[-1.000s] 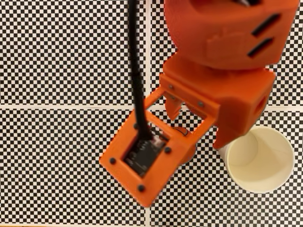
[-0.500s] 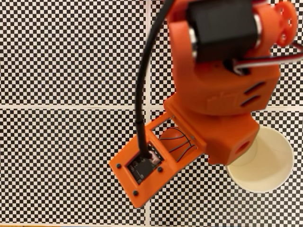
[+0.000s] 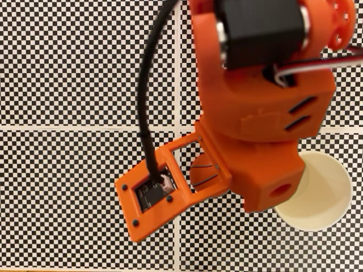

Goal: Grasp basketball and place into cup.

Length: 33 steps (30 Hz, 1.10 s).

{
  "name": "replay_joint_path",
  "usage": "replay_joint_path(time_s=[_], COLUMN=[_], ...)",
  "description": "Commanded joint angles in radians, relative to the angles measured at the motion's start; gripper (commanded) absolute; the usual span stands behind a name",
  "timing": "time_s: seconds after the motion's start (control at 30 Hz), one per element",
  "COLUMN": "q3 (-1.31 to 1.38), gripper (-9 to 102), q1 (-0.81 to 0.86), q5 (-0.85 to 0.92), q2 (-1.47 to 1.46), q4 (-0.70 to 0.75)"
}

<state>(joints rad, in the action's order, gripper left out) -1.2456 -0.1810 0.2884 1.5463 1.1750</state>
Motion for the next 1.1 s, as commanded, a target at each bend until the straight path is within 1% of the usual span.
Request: replay_joint_path(time_s=[0.0, 0.13, 0.3, 0.43, 0.63, 1.07], q3=[0.043, 0.046, 0.08, 0.155, 0.236, 0.224], gripper=[55, 56, 60, 62, 62, 62], q1=[0.012, 0.023, 0.038, 0.048, 0.054, 0.071], q5=[0.002, -0.012, -0.003, -0.02, -0.037, -0.011], q2=[-0.008, -0.037, -0.1, -0.167, -0.245, -0.272], q4=[-0.014, -0.023, -0.058, -0.063, -0.058, -0.031])
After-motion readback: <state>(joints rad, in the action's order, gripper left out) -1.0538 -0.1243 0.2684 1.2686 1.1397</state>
